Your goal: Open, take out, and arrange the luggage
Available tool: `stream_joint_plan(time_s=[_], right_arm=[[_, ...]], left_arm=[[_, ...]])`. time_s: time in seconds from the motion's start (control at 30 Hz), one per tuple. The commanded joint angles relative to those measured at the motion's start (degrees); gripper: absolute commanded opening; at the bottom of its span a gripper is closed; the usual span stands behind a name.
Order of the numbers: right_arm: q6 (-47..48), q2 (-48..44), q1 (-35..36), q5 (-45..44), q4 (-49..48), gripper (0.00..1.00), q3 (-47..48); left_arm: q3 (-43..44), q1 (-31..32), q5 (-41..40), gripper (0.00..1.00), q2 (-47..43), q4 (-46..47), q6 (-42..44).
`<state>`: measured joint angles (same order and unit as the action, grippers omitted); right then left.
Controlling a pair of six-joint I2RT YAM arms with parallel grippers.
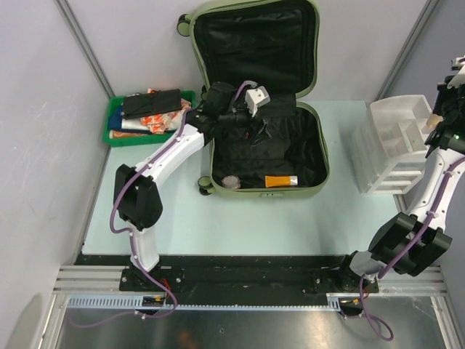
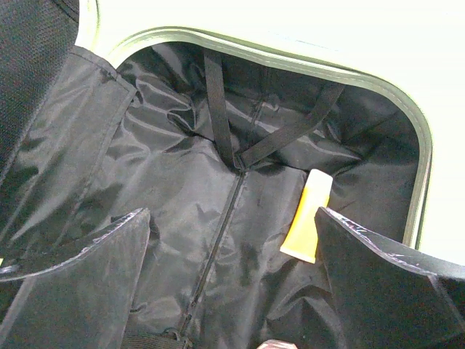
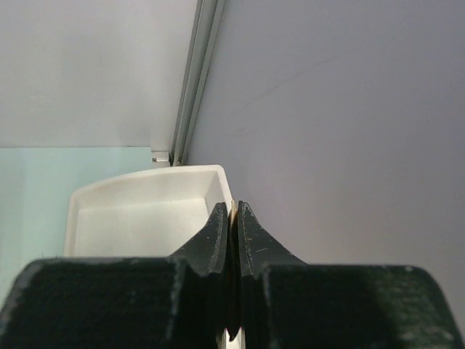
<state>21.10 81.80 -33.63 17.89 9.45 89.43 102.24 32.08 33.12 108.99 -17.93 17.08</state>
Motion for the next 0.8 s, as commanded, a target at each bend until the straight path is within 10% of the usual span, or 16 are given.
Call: stream_joint_plan(time_s=[0.0,0.27,0.47,0.77], right_arm=[[0.17,1.43,-0.30,1.36,-6.64,0.00,1.01],[-0.36,3.36,-0.30,1.10,-7.70,0.00,-0.65],[-1.24,3.54,0.05,0.74,-7.17,0.62,-0.48],[-2.64,2.40,5.06,1.36,-4.01,0.78,3.65]], left_arm=[[1.21,0.01,-0.69,1.00,-3.43,-0.17,0.76],[1.21,0.01,-1.92,1.00,-3.52,-0.52,1.55],[1.30,0.01,-3.15,1.00,-3.35,-1.14,2.60],[1.30,-0.08,-2.81,1.00,-1.85,-8.25,11.11]])
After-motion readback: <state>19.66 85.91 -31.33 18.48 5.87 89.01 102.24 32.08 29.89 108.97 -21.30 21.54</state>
